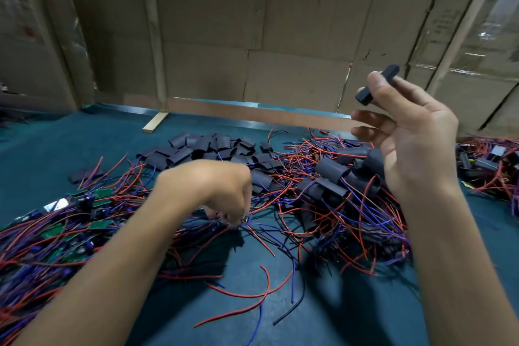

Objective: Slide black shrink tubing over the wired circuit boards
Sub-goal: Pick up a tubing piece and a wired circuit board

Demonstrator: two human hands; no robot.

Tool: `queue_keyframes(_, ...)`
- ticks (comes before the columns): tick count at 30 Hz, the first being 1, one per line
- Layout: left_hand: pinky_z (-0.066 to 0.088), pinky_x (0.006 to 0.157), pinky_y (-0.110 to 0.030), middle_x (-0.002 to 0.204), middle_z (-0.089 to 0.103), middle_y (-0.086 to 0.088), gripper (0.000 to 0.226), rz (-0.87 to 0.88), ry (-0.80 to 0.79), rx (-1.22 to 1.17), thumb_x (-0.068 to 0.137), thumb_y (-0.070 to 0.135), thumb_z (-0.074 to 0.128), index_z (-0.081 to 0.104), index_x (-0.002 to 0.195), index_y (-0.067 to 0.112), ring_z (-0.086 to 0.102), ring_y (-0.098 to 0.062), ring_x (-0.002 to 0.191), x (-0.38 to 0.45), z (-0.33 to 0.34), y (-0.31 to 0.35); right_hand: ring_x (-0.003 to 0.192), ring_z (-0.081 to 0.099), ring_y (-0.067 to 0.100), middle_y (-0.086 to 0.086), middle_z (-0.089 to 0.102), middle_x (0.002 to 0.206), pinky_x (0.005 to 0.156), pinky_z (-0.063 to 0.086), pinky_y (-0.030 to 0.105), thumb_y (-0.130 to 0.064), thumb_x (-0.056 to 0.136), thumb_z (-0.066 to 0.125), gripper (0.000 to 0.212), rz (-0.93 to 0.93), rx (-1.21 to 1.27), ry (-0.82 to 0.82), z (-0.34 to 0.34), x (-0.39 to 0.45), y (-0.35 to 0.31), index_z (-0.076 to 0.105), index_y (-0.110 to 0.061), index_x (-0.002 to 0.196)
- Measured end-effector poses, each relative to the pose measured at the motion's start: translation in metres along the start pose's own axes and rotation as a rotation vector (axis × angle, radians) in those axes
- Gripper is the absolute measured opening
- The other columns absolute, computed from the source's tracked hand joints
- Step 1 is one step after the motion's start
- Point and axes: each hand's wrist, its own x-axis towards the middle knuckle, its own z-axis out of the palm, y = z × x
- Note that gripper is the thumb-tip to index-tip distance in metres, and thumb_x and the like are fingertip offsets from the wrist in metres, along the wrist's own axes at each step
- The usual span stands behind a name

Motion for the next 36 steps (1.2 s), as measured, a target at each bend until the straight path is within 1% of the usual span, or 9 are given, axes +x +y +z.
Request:
queue_keyframes(4, 0.042, 0.059, -0.009, 0.074, 0.066, 0.022, 0.018, 0.122, 0.434, -0.152, 0.086, 0.022, 0.074, 0.071, 0.097, 0.036, 0.058, 0.013, 0.067, -0.013, -0.005, -0.016, 0.072, 0.067, 0.024, 0.007, 0.071, 0.088, 0.058, 0.054, 0.032, -0.019, 0.089, 0.077, 0.020, -0.031, 0.044, -0.041, -0.004, -0.006, 0.002, 0.070, -0.010, 0.105)
queue_keyframes(9, 0.036, 0.062, -0.010, 0.072, 0.058, 0.012, 0.018, 0.163, 0.848, -0.469, 0.086, 0.006, 0.064, 0.060, 0.082, 0.023, 0.054, 0.006, 0.069, -0.012, 0.043, -0.015, 0.084, 0.068, 0.023, 0.012, 0.073, 0.094, 0.076, 0.058, 0.039, -0.004, 0.087, 0.074, 0.029, 0.142, 0.056, -0.056, -0.007, -0.047, 0.065, 0.065, 0.006, 0.112)
queue_keyframes(13, 0.039, 0.067, -0.029, 0.086, 0.050, 0.007, 0.005, 0.228, 1.014, -0.398, 0.086, 0.022, 0.057, 0.057, 0.091, 0.022, 0.050, -0.008, 0.073, -0.009, 0.094, -0.015, 0.095, 0.070, 0.025, 0.013, 0.077, 0.102, 0.087, 0.058, 0.039, 0.001, 0.084, 0.076, 0.026, 0.126, -0.020, -0.011, -0.032, -0.087, 0.104, 0.068, -0.007, 0.107)
queue_keyframes(16, 0.043, 0.067, -0.034, 0.093, 0.046, -0.001, 0.028, 0.306, 1.098, -0.068, 0.095, 0.038, 0.050, 0.061, 0.103, 0.014, 0.049, -0.021, 0.077, -0.007, 0.111, -0.014, 0.089, 0.072, 0.015, 0.004, 0.078, 0.101, 0.082, 0.056, 0.027, -0.004, 0.081, 0.082, 0.028, 0.005, -0.167, -0.047, -0.036, -0.099, 0.108, 0.070, -0.010, 0.105)
queue_keyframes(20, 0.043, 0.079, -0.028, 0.098, 0.058, -0.006, 0.026, 0.428, 1.125, -0.087, 0.103, 0.029, 0.052, 0.061, 0.110, 0.006, 0.056, -0.023, 0.087, -0.009, 0.111, -0.017, 0.091, 0.069, 0.018, 0.010, 0.075, 0.105, 0.085, 0.057, 0.037, -0.011, 0.082, 0.084, 0.027, -0.082, -0.215, 0.020, -0.032, -0.100, 0.104, 0.070, -0.016, 0.104)
queue_keyframes(24, 0.043, 0.083, -0.019, 0.102, 0.066, -0.006, 0.018, 0.528, 1.213, -0.111, 0.098, 0.013, 0.063, 0.063, 0.113, 0.003, 0.062, -0.019, 0.090, -0.013, 0.110, -0.027, 0.096, 0.072, 0.040, 0.023, 0.072, 0.104, 0.089, 0.058, 0.047, -0.012, 0.085, 0.081, 0.026, -0.079, -0.135, 0.079, -0.034, -0.101, 0.099, 0.067, -0.012, 0.107)
queue_keyframes(27, 0.051, 0.080, -0.029, 0.103, 0.066, -0.005, 0.017, 0.590, 1.261, -0.145, 0.097, 0.011, 0.063, 0.061, 0.112, 0.002, 0.063, -0.018, 0.089, -0.017, 0.109, -0.027, 0.085, 0.074, 0.032, 0.021, 0.073, 0.100, 0.077, 0.060, 0.037, -0.022, 0.084, 0.081, 0.031, -0.103, -0.059, 0.093, -0.031, -0.103, 0.092, 0.065, -0.007, 0.107)
queue_keyframes(31, 0.053, 0.076, -0.026, 0.097, 0.067, 0.006, 0.016, 0.550, 1.280, -0.640, 0.098, 0.013, 0.063, 0.055, 0.112, 0.013, 0.064, -0.008, 0.078, -0.021, 0.092, -0.003, 0.083, 0.072, 0.027, 0.006, 0.074, 0.094, 0.075, 0.058, 0.035, -0.039, 0.079, 0.081, 0.042, -0.135, -0.134, 0.135, -0.023, -0.109, 0.091, 0.066, -0.012, 0.108)
queue_keyframes(36, 0.032, 0.041, -0.022, 0.082, 0.072, 0.000, 0.013, 0.409, 1.006, -1.706, 0.106, 0.030, 0.050, 0.054, 0.099, 0.019, 0.046, -0.010, 0.045, -0.008, 0.030, 0.018, 0.090, 0.073, 0.031, 0.011, 0.075, 0.098, 0.081, 0.059, 0.044, -0.034, 0.081, 0.080, 0.031, -0.092, -0.158, 0.138, -0.022, -0.113, 0.103, 0.068, -0.019, 0.105)
